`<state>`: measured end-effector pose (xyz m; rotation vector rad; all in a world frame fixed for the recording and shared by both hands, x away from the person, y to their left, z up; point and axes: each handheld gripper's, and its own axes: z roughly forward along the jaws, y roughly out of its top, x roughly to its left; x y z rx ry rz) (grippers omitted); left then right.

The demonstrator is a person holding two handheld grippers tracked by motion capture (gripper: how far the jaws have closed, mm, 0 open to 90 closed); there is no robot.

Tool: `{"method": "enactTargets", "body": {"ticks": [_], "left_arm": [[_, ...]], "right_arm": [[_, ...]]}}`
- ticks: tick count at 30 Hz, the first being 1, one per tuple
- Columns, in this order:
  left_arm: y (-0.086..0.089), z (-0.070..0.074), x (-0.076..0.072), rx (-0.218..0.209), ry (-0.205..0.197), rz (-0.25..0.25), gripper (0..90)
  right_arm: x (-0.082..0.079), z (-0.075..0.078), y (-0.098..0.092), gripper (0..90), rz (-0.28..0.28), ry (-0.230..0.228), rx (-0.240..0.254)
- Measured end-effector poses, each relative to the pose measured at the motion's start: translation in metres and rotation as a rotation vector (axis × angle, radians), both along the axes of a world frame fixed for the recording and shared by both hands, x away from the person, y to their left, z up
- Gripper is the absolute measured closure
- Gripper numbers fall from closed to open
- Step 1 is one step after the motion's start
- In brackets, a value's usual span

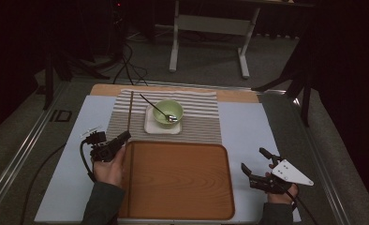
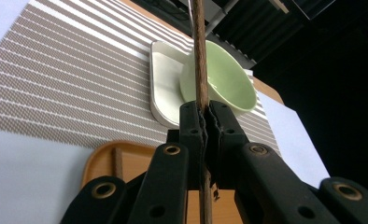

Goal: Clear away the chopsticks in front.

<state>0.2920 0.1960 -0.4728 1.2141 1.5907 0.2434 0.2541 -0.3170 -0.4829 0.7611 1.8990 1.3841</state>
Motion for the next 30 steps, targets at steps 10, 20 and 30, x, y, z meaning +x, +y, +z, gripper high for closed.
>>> {"method": "enactTargets", "body": {"ticks": [10, 20, 30], "left_arm": [[-0.011, -0.006, -0.015, 0.026, 0.002, -0.016, 85.8], [-0.017, -0.013, -0.029, 0.044, 0.01, -0.026, 85.8], [-0.026, -0.023, -0.042, 0.061, 0.023, -0.04, 85.8]], "right_arm": [[0.0, 0.0, 0.0, 13.7, -0.001, -0.002, 0.002], [0.0, 0.0, 0.0, 13.7, 0.002, -0.001, 0.001], [0.0, 0.0, 0.0, 13.7, 0.002, -0.001, 0.001]]}}
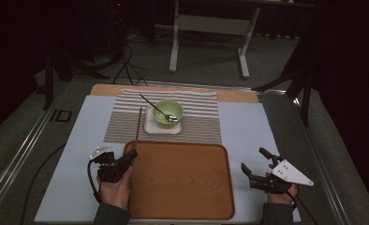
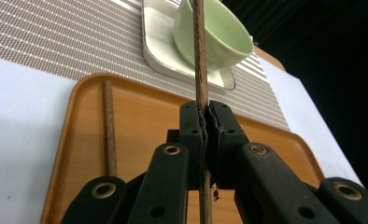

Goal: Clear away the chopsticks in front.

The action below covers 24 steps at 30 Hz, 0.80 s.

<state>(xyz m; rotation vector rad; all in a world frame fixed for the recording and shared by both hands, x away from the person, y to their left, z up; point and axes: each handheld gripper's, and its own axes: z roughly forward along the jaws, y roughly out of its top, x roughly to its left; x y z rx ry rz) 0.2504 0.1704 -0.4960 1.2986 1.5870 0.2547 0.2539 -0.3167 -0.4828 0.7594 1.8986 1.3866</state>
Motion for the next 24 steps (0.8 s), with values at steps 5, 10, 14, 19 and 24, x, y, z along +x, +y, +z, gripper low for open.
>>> {"method": "enactTargets", "body": {"ticks": [5, 10, 14, 19, 24], "left_arm": [[0.0, -0.004, -0.006, 0.017, 0.008, 0.006, 85.8], [-0.002, -0.007, -0.013, 0.026, 0.012, 0.003, 85.7], [-0.006, -0.012, -0.019, 0.033, 0.023, -0.002, 85.7], [-0.01, -0.017, -0.025, 0.039, 0.034, -0.006, 85.7], [-0.009, -0.021, -0.031, 0.047, 0.046, -0.002, 85.7]], "right_arm": [[0.0, 0.0, 0.0, 13.7, 0.002, 0.0, 0.0], [0.0, 0.0, 0.0, 13.7, 0.001, -0.001, 0.0], [0.0, 0.0, 0.001, 13.7, 0.001, 0.0, 0.0], [0.0, 0.0, 0.0, 13.7, 0.001, -0.002, 0.001], [0.0, 0.0, 0.0, 13.7, 0.001, -0.003, 0.001]]}}
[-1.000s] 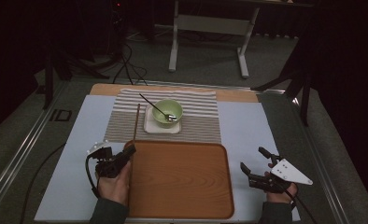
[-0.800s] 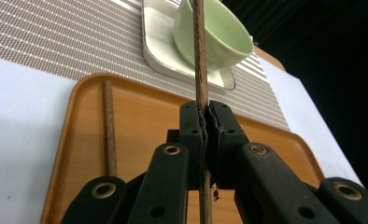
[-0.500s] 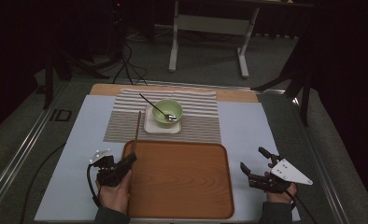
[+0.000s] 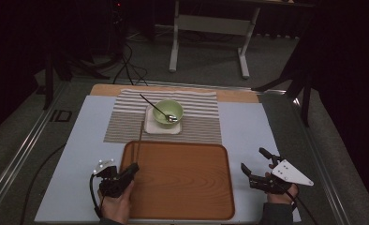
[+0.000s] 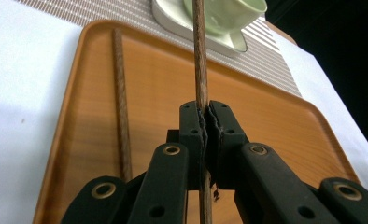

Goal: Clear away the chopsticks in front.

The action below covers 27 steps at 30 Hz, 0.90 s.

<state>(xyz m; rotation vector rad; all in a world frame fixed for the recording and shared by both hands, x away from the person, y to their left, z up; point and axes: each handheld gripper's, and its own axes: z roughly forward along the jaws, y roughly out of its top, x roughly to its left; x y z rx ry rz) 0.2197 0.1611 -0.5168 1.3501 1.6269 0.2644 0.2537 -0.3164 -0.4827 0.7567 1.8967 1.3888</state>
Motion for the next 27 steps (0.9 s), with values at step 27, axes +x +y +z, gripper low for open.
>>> {"method": "enactTargets", "body": {"ticks": [27], "left_arm": [[-0.008, -0.017, -0.026, 0.049, 0.096, -0.004, 85.4]], "right_arm": [[0.0, 0.0, 0.0, 13.7, 0.003, 0.001, 0.001]]}}
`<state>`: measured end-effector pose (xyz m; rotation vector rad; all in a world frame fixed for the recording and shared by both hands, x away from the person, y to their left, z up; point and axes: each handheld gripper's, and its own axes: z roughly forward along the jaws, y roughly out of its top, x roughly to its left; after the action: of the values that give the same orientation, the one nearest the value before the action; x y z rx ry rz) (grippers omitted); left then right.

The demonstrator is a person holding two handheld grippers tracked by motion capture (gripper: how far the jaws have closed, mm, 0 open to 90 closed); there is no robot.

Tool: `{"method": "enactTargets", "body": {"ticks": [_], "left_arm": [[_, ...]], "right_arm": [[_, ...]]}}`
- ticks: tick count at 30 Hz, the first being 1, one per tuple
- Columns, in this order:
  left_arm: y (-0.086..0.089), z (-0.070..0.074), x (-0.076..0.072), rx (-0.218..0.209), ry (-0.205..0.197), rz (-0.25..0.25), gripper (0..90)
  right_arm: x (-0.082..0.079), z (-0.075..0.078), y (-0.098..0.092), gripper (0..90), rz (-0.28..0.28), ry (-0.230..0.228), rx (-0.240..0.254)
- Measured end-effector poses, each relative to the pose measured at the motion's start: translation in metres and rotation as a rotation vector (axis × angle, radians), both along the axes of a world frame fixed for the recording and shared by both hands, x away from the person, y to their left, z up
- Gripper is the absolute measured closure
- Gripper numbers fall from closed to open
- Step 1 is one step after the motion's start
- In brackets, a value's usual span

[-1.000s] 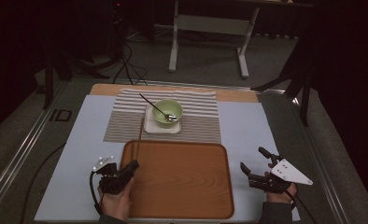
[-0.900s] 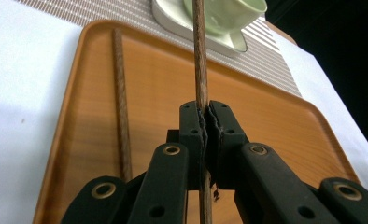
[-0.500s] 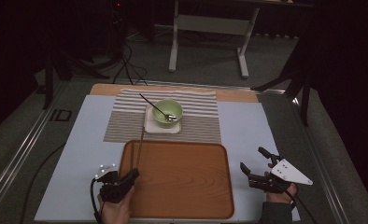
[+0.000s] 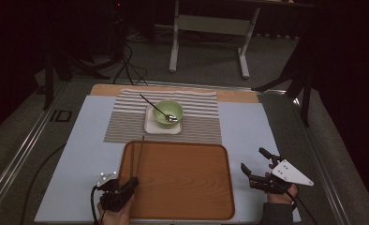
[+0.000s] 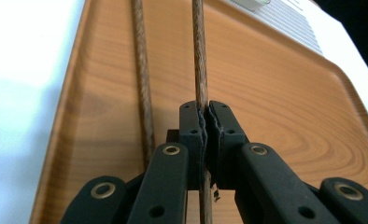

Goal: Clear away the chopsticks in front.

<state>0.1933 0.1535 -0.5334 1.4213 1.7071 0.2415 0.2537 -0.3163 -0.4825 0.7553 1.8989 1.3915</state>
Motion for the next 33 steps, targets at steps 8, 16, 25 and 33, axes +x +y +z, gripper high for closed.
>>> {"method": "enactTargets", "body": {"ticks": [8, 16, 25, 33], "left_arm": [[-0.0009, -0.0037, -0.0052, 0.02, 0.02, 0.019, 85.3], [-0.0016, -0.0083, -0.0085, 0.022, 0.036, 0.017, 84.6], [-0.0029, -0.0073, -0.0053, 0.046, 0.031, 0.006, 83.0], [-0.0019, -0.0082, -0.0071, 0.027, 0.032, 0.02, 84.6]], "right_arm": [[-0.0002, 0.0003, 0.0, 13.7, 0.001, -0.001, 0.002], [0.0001, 0.0002, 0.0003, 13.7, 0.002, 0.0, 0.001], [0.0001, 0.0002, 0.0005, 13.7, 0.003, 0.001, 0.001], [0.0001, 0.0003, 0.0005, 13.7, 0.003, 0.0, 0.001]]}}
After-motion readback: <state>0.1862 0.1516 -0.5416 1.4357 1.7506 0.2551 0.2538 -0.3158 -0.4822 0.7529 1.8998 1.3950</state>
